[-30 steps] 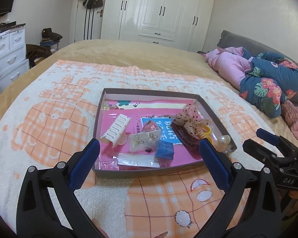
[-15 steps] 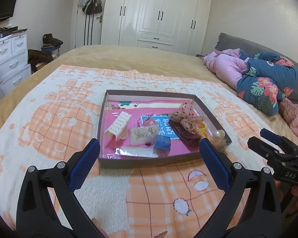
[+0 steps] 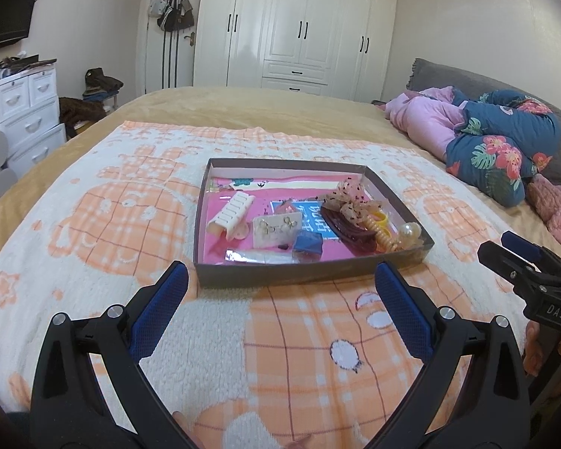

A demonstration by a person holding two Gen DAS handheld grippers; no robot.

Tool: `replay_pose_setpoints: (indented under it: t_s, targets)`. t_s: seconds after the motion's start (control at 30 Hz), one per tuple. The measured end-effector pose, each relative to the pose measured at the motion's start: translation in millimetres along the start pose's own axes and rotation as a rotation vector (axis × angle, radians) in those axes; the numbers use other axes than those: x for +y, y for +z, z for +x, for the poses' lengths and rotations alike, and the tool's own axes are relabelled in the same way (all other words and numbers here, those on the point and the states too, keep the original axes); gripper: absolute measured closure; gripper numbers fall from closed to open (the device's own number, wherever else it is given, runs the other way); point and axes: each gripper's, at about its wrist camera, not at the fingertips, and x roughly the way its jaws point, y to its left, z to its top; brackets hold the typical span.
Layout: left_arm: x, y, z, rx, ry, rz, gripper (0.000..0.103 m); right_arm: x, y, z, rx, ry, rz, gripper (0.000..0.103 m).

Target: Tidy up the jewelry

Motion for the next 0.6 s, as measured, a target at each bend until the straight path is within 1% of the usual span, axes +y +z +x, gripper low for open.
replay_pose_setpoints:
  t_s: [0.23,0.47,0.6]
  targets:
    - [-1,-12,-10,-0.008,0.007,-0.004,0.011,5,-12,-19,-0.039,-0.011,-0.019,0.006]
    - [-5,-17,-22,-0.046,0.017,0.012,0.011,16,-23,-39,-0.087,-0.001,-0.041,0.006]
    - [-8,-21,-28,-0.060,0.017,0.022,0.011,19,-29,-47,-0.109,-0.032,-0.053,0.006]
